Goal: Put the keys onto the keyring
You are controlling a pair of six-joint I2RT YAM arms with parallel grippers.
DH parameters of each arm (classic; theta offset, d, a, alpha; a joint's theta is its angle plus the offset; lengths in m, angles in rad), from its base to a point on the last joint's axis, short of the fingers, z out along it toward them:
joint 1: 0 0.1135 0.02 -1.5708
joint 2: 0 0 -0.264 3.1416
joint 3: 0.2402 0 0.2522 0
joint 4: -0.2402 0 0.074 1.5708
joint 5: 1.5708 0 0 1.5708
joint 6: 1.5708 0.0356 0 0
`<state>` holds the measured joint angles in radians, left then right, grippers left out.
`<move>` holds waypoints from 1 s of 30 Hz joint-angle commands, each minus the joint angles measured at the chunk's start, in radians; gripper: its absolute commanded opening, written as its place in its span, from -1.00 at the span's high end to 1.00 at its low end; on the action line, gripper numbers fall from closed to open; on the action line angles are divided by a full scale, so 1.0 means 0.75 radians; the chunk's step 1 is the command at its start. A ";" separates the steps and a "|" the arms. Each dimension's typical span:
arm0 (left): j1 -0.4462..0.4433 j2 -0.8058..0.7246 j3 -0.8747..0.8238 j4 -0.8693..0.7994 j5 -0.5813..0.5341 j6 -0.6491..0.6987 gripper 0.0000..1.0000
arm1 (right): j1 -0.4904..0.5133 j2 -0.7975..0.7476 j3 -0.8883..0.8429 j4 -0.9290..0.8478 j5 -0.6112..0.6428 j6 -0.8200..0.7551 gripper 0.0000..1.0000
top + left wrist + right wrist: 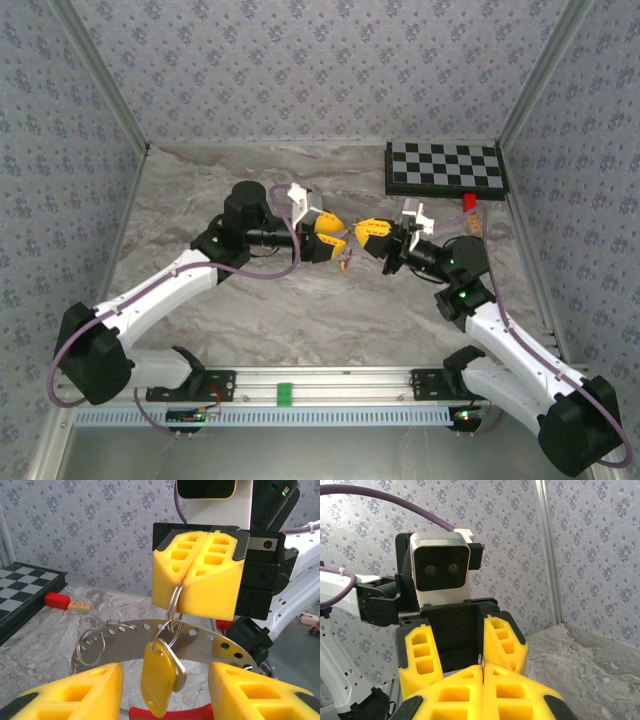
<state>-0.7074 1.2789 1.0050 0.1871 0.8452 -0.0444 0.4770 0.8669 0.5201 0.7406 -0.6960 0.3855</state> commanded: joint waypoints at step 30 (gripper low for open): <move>-0.075 0.039 0.099 -0.157 0.017 0.149 0.88 | 0.001 0.000 -0.009 0.154 -0.013 0.083 1.00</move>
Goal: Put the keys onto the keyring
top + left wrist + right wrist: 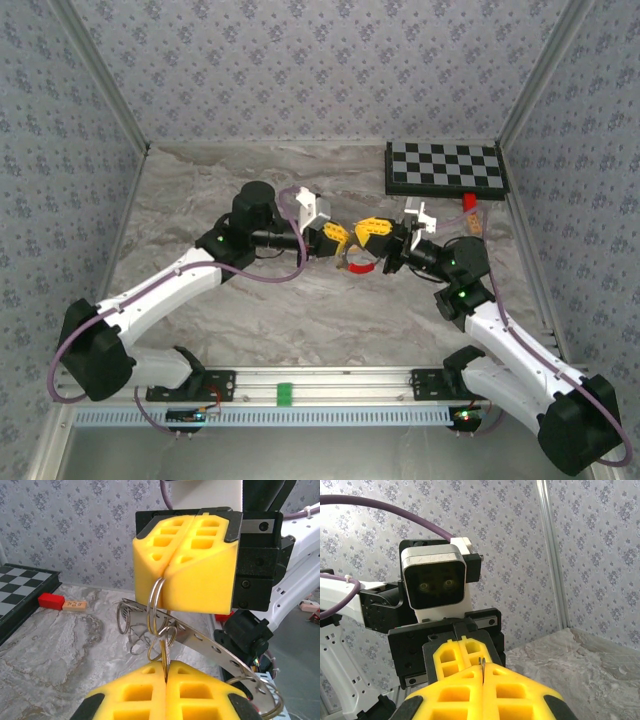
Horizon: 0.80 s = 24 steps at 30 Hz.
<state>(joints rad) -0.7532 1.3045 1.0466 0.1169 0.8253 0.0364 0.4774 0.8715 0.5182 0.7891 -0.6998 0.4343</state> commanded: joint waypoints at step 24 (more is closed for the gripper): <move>0.102 -0.097 -0.070 0.330 0.034 -0.334 0.41 | -0.040 0.166 0.012 0.360 -0.132 0.159 1.00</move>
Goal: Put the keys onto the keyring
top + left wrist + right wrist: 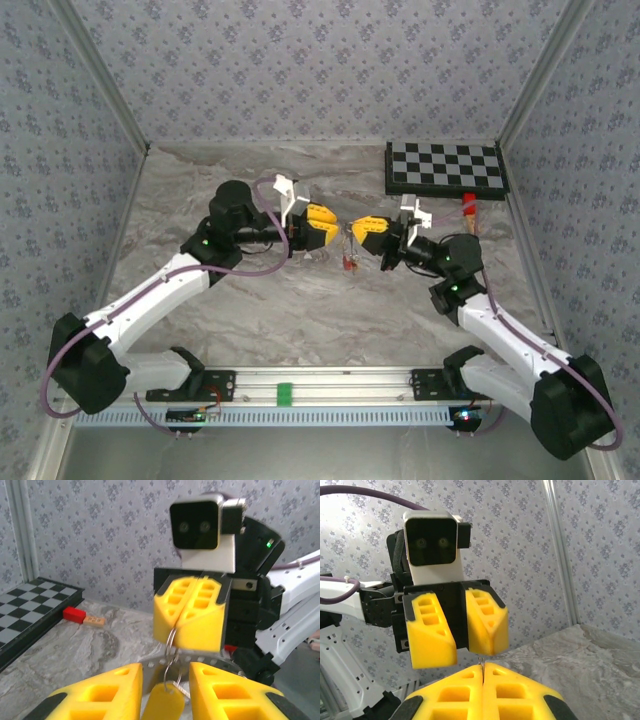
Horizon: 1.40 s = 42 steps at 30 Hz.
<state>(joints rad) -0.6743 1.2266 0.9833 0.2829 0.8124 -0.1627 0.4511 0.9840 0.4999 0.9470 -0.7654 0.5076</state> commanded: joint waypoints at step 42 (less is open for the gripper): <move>-0.038 0.069 0.074 0.059 0.091 -0.031 1.00 | 0.024 0.092 0.067 0.204 -0.094 0.096 1.00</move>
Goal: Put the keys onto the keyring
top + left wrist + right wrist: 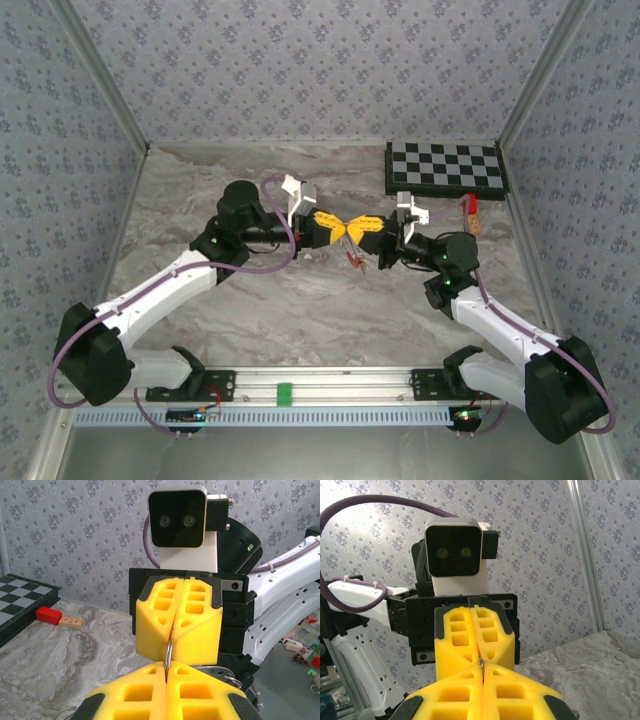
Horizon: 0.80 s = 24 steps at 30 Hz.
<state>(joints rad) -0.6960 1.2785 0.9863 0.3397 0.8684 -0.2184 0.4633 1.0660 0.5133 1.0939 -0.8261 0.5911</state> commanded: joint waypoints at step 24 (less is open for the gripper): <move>0.001 0.066 0.263 -0.797 -0.007 0.620 1.00 | 0.012 -0.180 0.546 -1.793 0.064 -0.813 0.37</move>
<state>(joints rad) -0.6956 1.3300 1.1343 -0.1986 0.8375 0.1802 0.4580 0.9066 0.8654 -0.0658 -0.7891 0.0788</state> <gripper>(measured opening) 0.045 0.308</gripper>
